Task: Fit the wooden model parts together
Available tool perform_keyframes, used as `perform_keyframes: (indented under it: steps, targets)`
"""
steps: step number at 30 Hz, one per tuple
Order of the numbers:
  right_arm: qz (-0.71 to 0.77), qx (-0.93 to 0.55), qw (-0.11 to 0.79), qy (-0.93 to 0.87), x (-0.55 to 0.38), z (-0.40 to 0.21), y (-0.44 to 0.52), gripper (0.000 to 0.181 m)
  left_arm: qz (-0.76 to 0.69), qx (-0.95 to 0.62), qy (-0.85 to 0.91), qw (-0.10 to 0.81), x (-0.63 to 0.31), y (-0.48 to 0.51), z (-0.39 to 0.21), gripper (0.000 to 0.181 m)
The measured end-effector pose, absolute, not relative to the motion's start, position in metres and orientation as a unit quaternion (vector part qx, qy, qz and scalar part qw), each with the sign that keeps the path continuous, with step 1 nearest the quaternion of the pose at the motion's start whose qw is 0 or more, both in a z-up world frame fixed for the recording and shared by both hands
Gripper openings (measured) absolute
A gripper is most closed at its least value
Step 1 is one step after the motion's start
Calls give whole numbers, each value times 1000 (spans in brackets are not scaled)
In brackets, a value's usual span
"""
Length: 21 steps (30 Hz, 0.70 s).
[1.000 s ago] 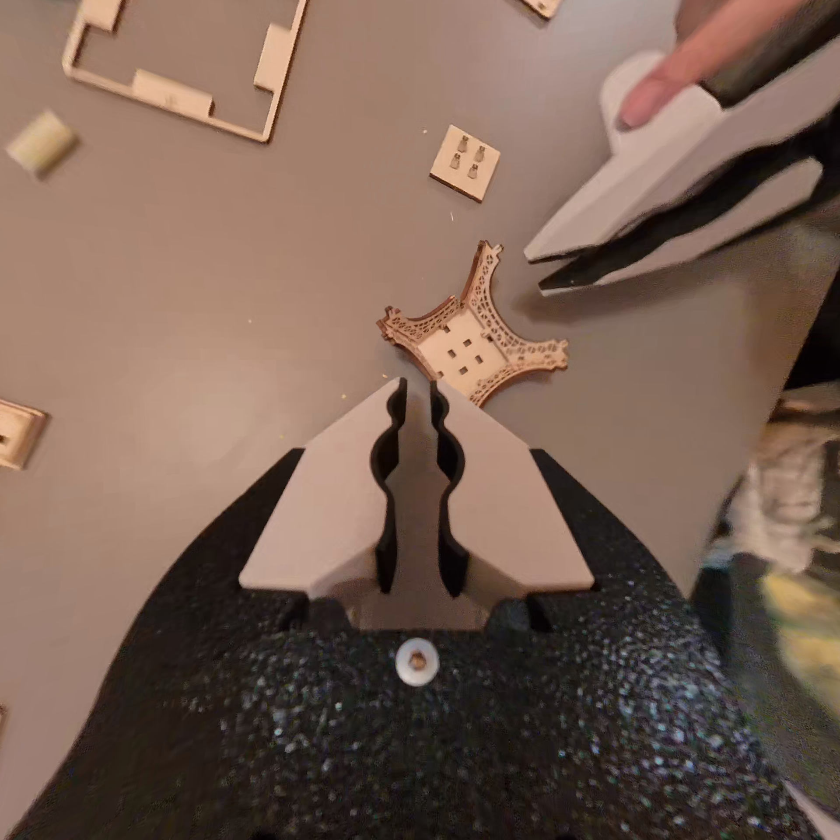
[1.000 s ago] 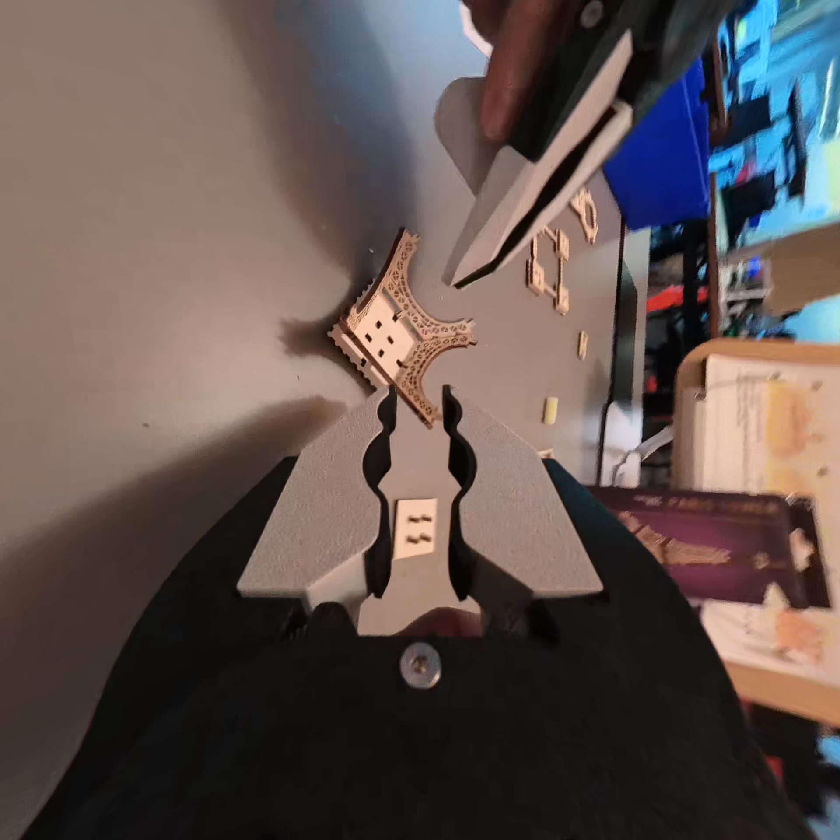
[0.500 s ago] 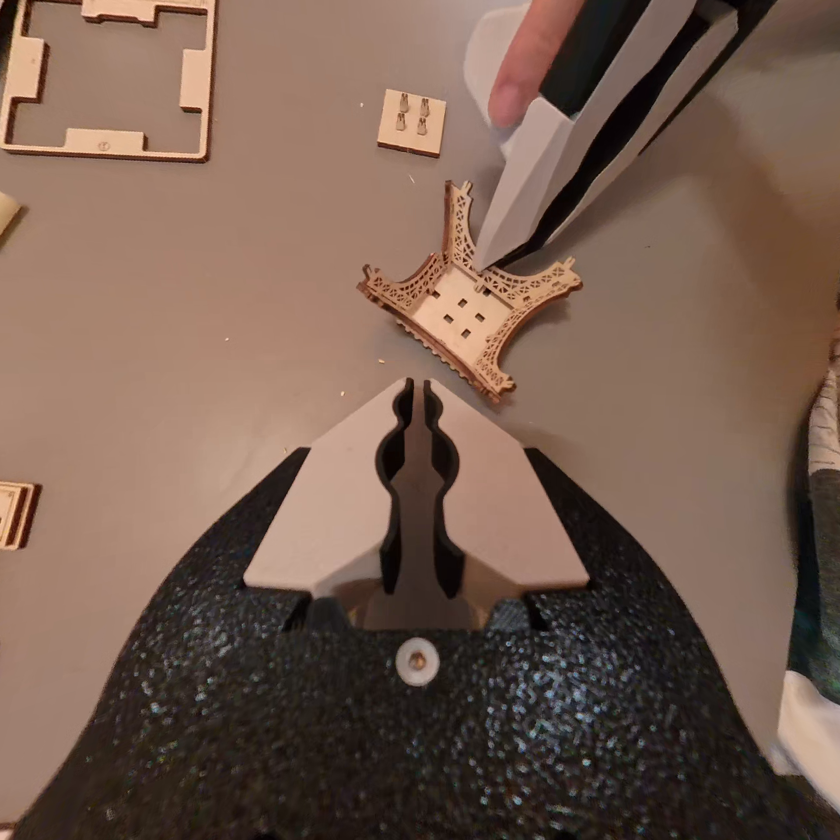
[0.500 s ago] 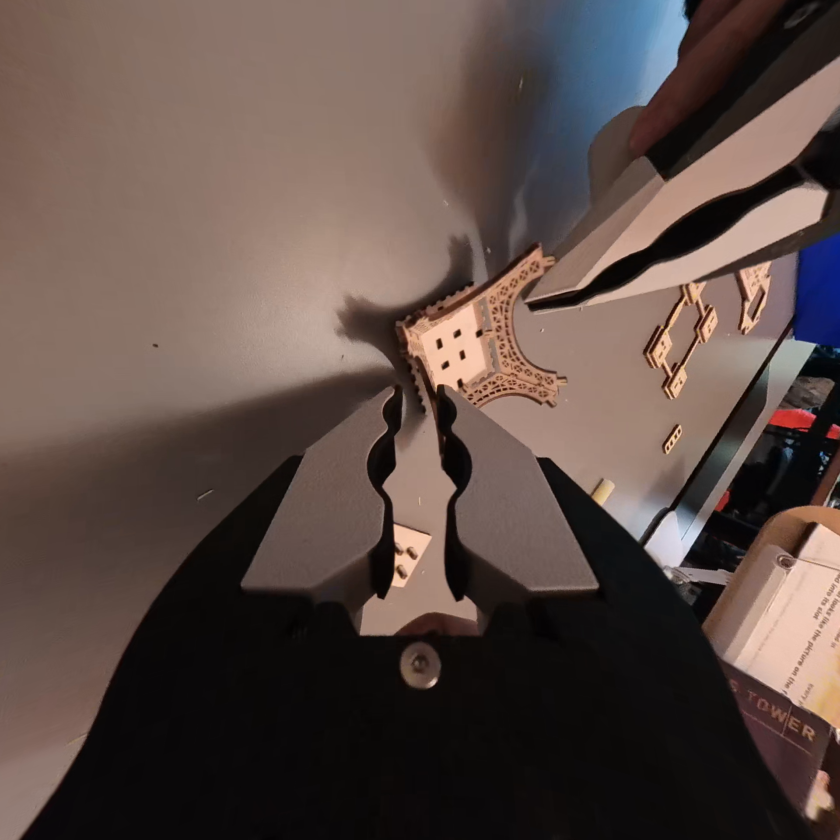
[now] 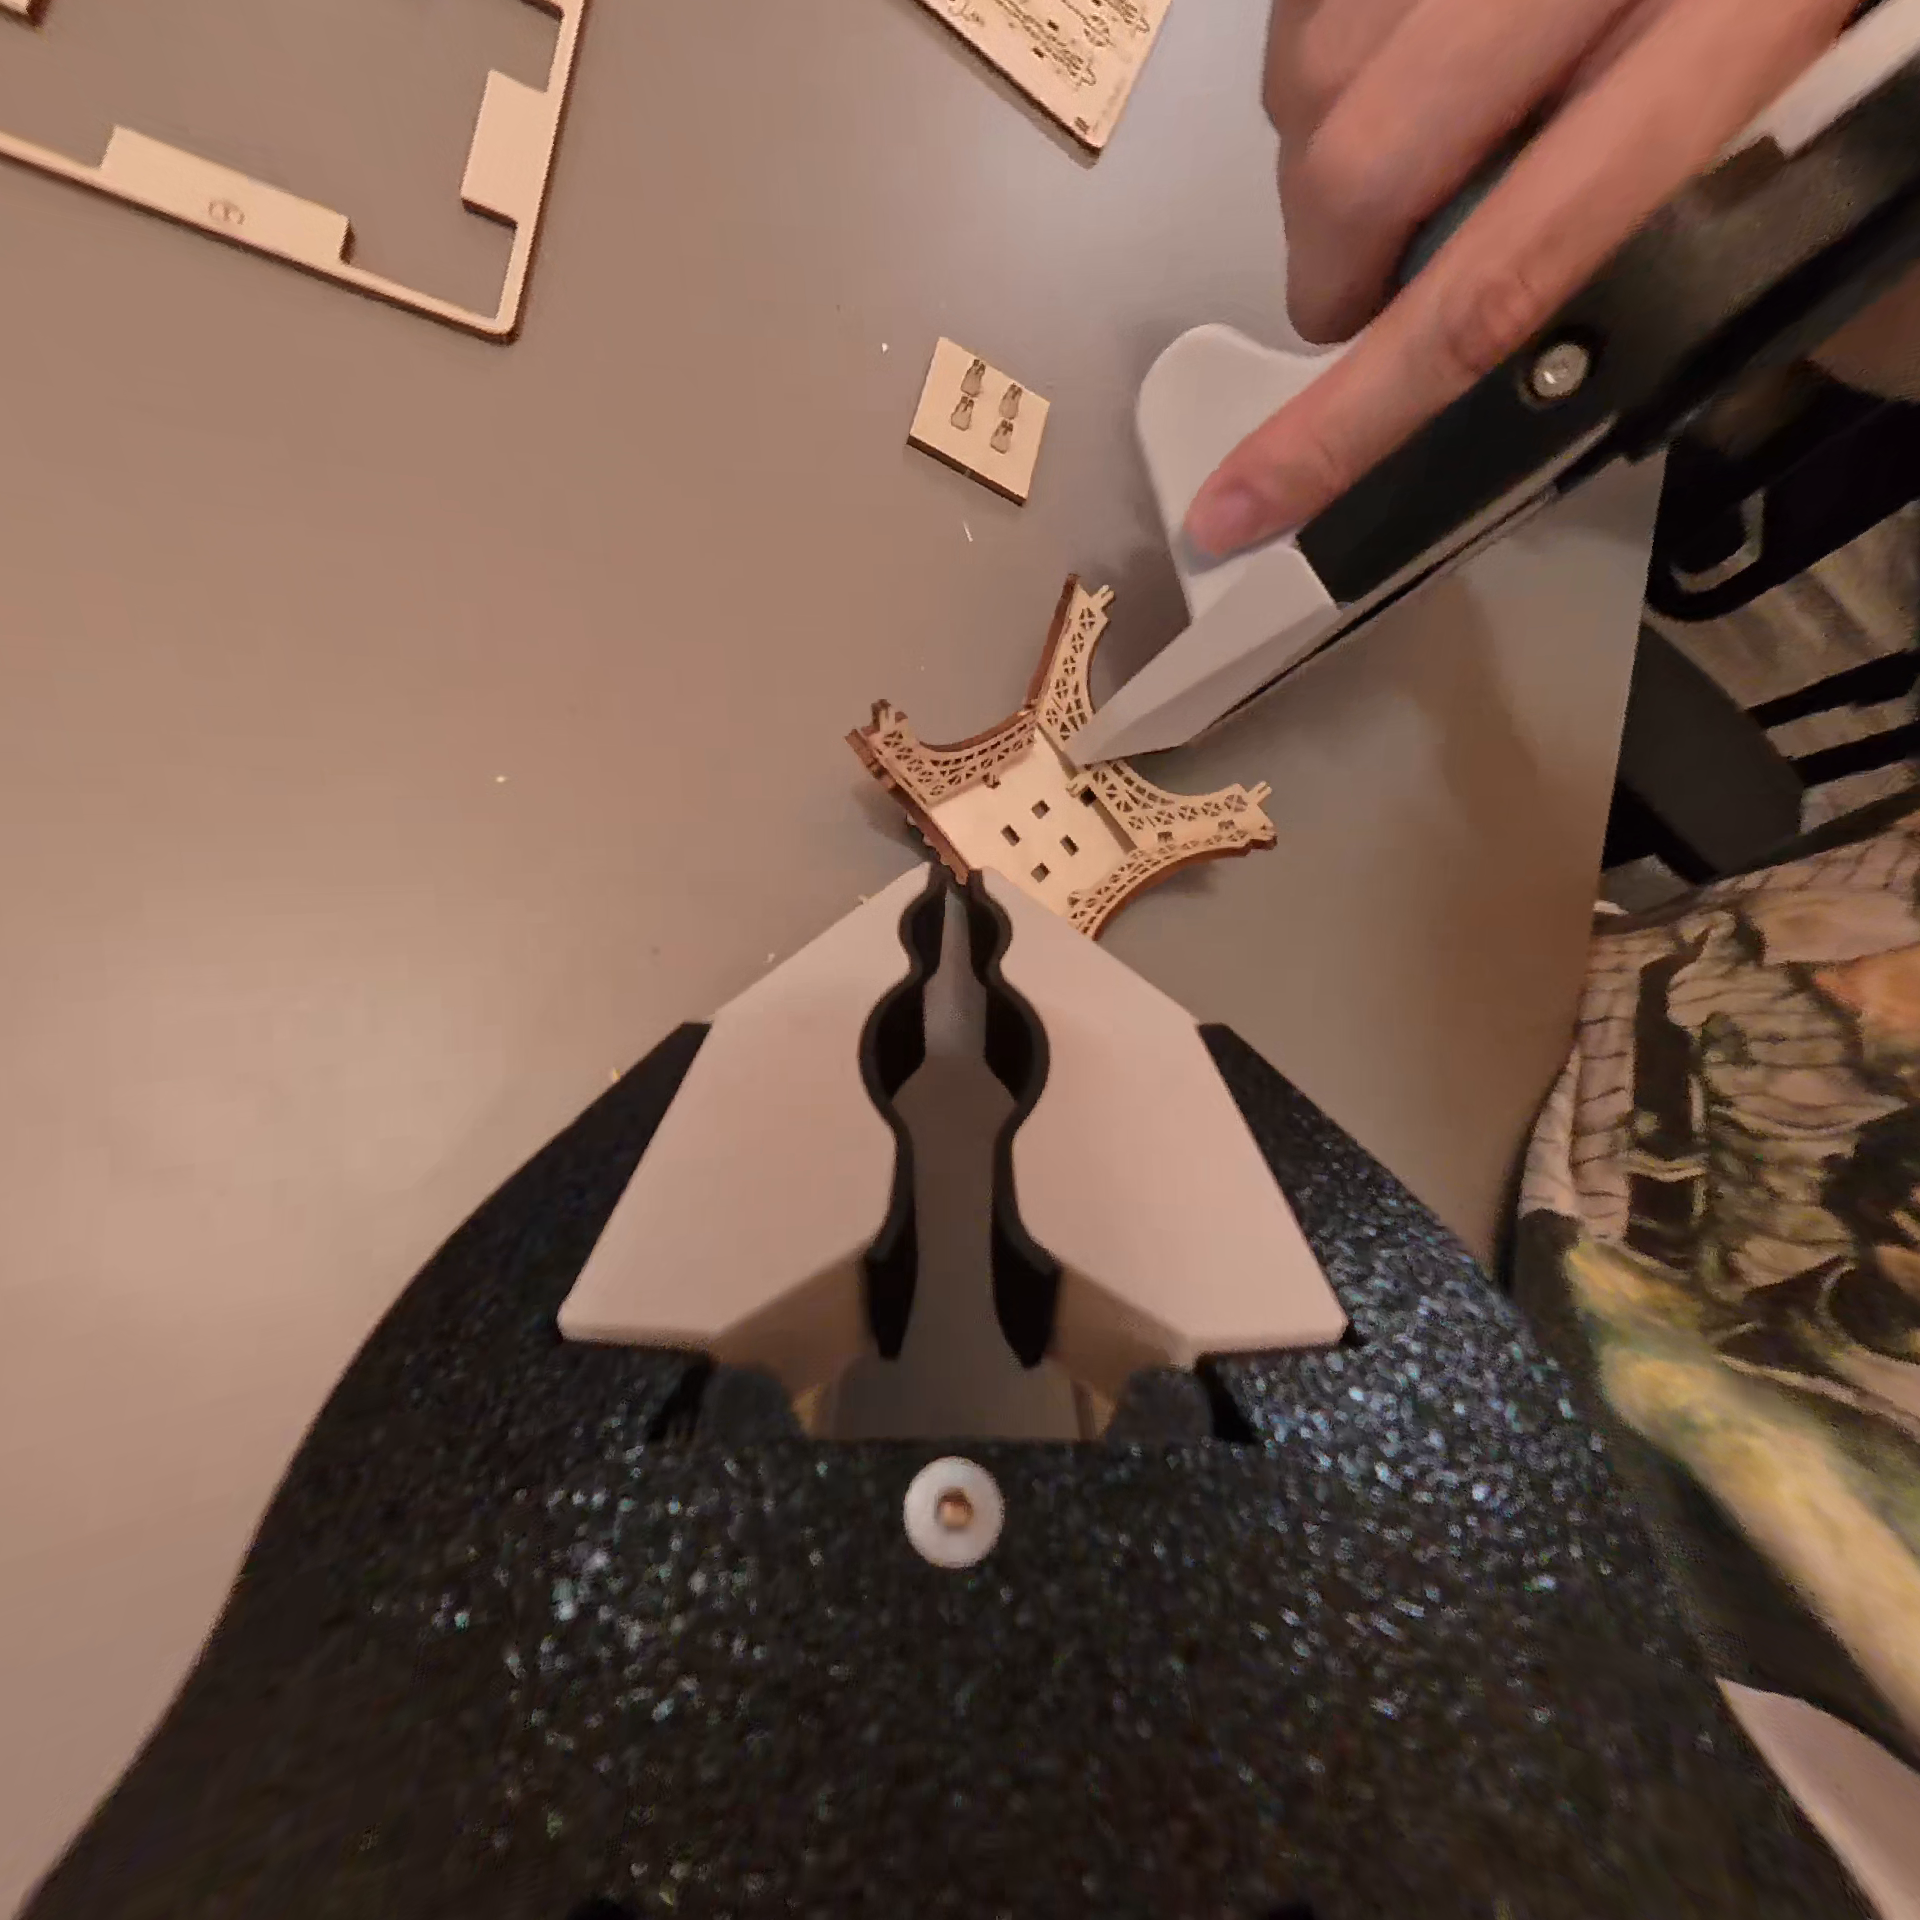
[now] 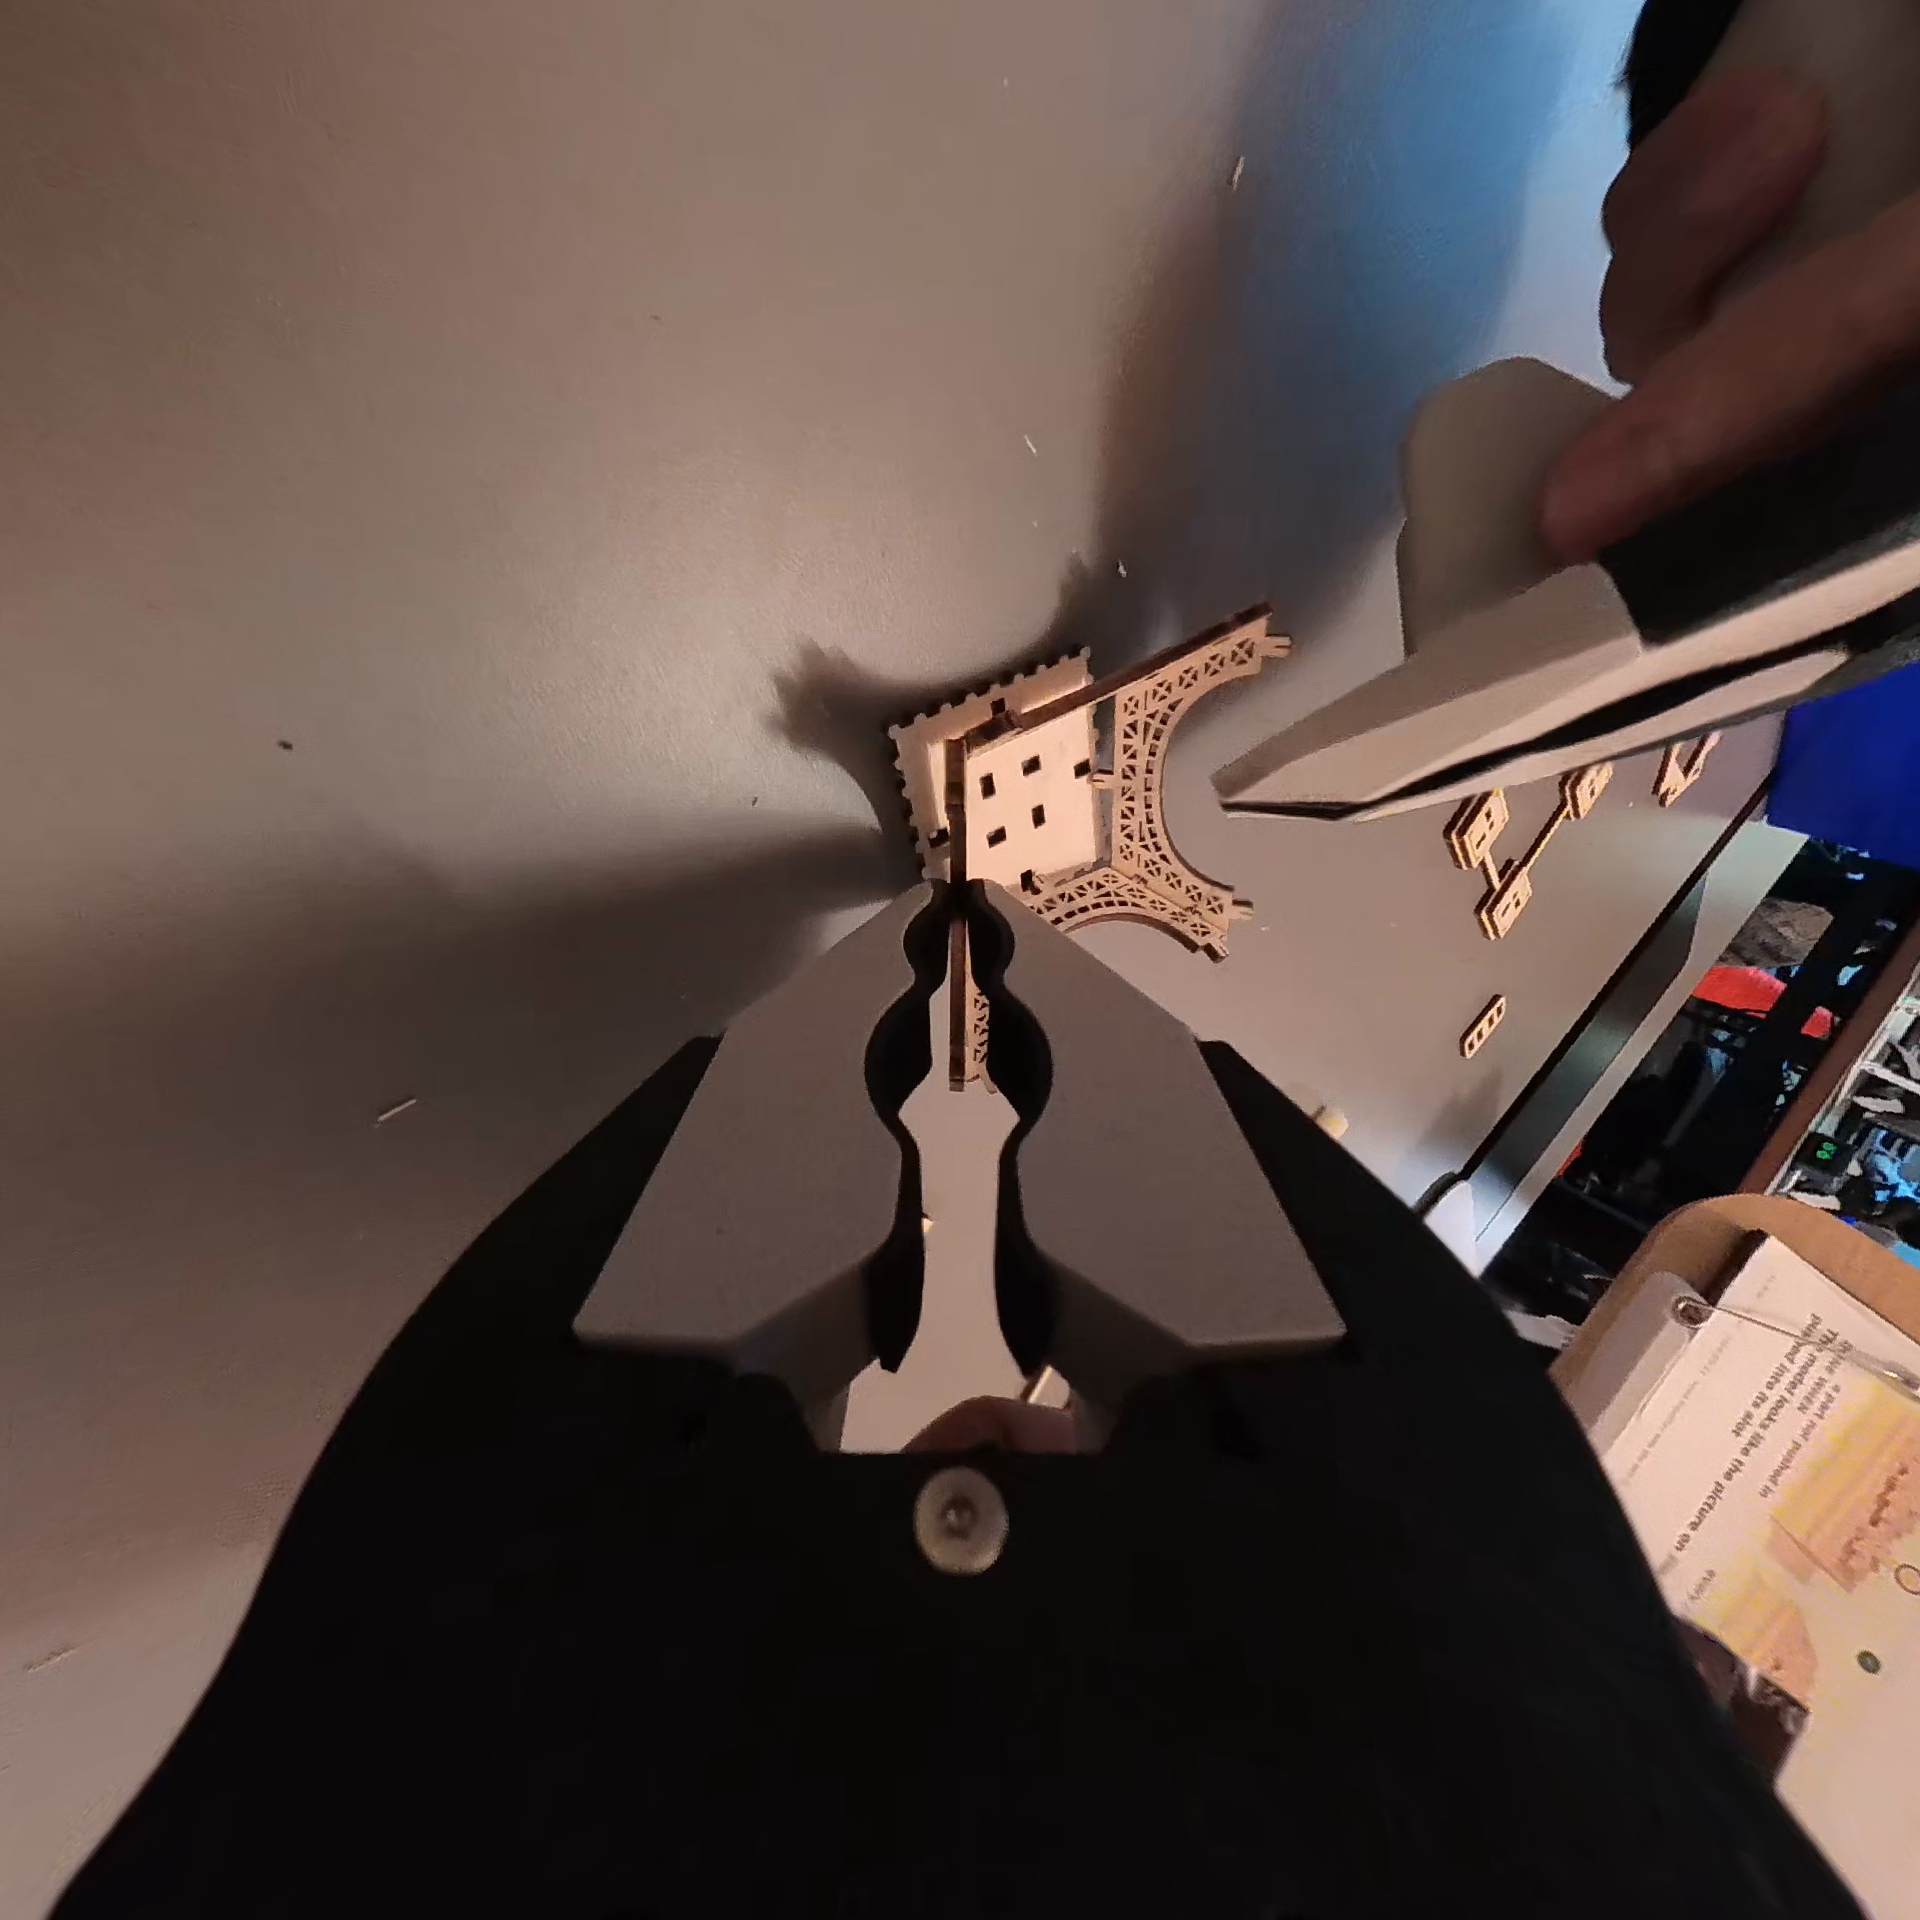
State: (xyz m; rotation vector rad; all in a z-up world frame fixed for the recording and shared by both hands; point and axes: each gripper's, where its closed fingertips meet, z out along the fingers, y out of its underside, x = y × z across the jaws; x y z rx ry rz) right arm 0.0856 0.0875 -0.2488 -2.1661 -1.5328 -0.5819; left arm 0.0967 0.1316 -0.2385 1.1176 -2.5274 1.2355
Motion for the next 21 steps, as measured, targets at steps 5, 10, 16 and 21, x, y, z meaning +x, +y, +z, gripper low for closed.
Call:
perform_keyframes:
  steps: [5,10,16,21]
  targets:
    - [-224,-765,197,-571,87,-248,86,0,409,416,-807,85,98,128,-238,4]
    - [-231,-757,188,-582,86,-248,86,0,398,437,-800,97,93,124,-241,2]
    - [-248,-753,189,-579,85,-246,87,0,377,451,-805,79,93,125,-242,1]
    - [-252,-760,181,-571,86,-248,85,0,357,456,-811,87,91,125,-245,1]
